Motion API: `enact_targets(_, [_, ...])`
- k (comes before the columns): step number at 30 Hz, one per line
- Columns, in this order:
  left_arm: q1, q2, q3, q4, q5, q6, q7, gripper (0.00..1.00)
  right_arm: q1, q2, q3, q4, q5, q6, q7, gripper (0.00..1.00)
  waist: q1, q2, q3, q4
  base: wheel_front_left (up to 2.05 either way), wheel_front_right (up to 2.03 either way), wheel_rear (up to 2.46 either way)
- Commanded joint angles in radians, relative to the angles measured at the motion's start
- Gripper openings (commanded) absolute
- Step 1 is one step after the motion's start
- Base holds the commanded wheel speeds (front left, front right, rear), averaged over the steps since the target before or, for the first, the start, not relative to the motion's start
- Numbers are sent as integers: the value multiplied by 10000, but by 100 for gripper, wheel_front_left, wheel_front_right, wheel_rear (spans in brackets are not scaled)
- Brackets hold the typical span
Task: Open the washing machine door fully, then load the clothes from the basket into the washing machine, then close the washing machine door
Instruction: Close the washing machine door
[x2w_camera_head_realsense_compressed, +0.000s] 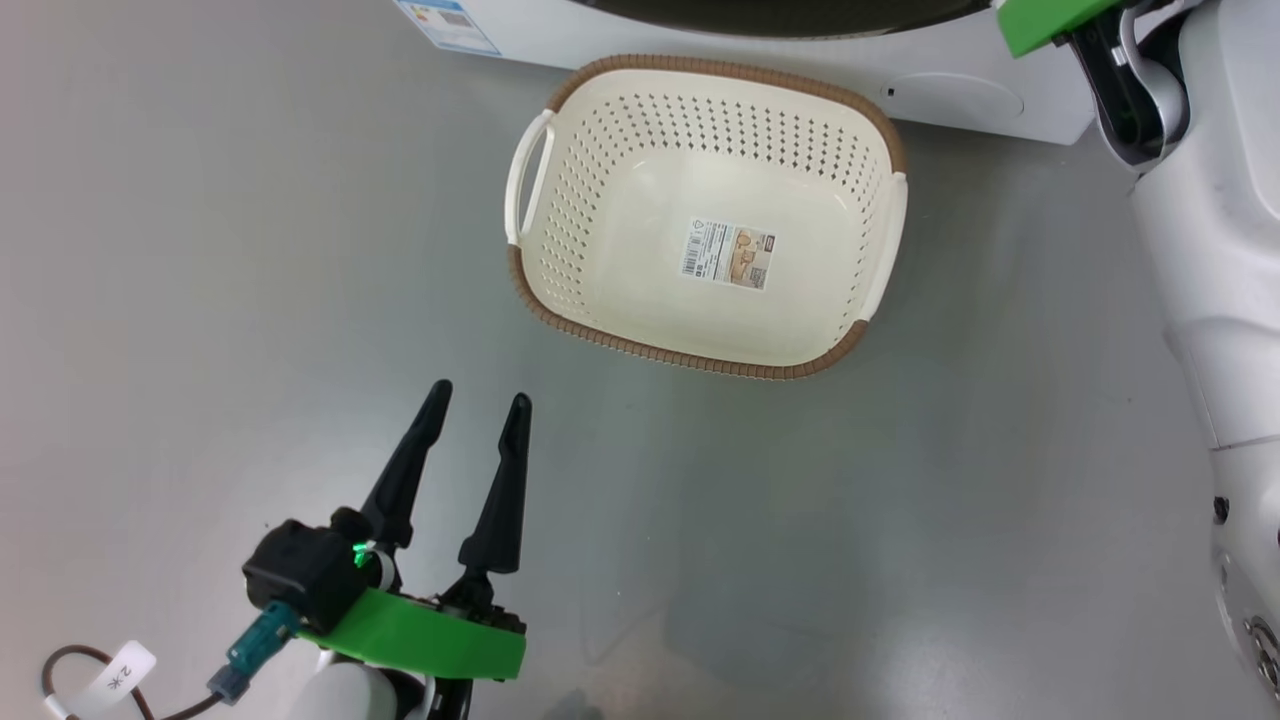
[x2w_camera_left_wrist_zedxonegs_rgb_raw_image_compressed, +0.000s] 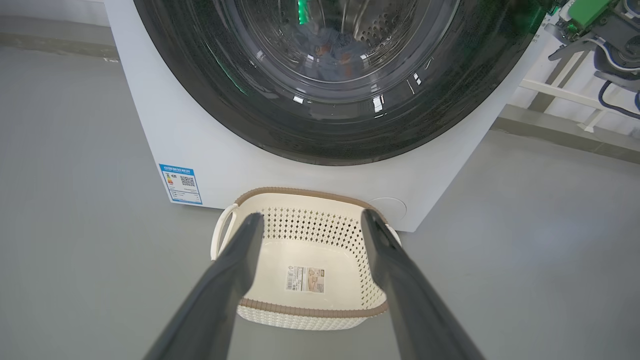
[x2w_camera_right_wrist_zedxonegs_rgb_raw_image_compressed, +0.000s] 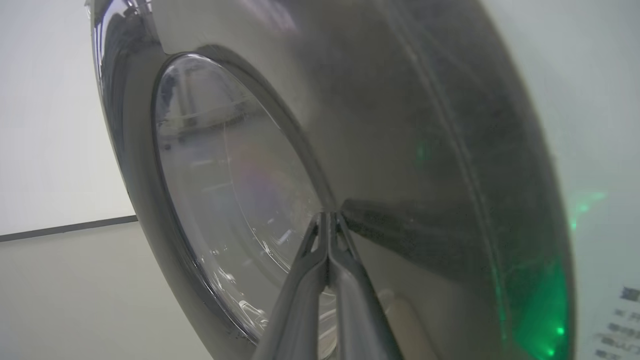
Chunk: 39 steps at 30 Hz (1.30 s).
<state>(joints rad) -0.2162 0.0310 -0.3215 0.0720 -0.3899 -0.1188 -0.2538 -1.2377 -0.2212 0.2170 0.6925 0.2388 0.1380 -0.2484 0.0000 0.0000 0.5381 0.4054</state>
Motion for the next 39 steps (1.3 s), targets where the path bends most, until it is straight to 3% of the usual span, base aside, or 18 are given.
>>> enact_targets(1, [-144,193,272,-219,-55,-16,-80,100,-367,171,-95,-109,-21,-73,-33,0,0,0,60,17,0,0,0])
enact_targets(9, [-172,193,313,-181,-45,-14,-80,100,-502,289,37,123,72,-73,-101,0,0,0,11,-123,0,0,0])
enact_targets(18, [-107,193,711,-142,126,-8,-80,100,743,303,1046,-321,1067,-73,-128,0,0,0,-545,-590,0,0,0])
enact_targets(27, [171,193,1253,-96,550,-36,-80,100,2896,62,1518,-1637,1970,-73,-132,0,0,0,-1453,-1175,0,0,0])
enact_targets(34, [589,192,1923,-79,872,-56,-80,100,4944,163,1317,-2308,2094,-73,-132,0,0,0,-2249,-1704,0,0,0])
enact_targets(35, [652,192,2021,-74,905,-58,-80,100,5202,184,1290,-2384,2084,-73,-133,9,0,0,-2345,-1786,0,0,0])
enact_targets(37, [760,192,2199,-57,974,-61,-80,100,5671,236,1126,-2568,2039,-73,-133,63,0,0,-2531,-1943,0,0,0])
enact_targets(38, [802,192,2285,-65,1001,-62,-80,100,5896,280,1012,-2684,2027,-73,-133,99,0,0,-2624,-2016,0,0,0])
enact_targets(39, [847,192,2372,-76,1019,-64,-80,100,6123,331,896,-2792,2027,-73,-133,100,0,0,-2721,-2093,0,0,0])
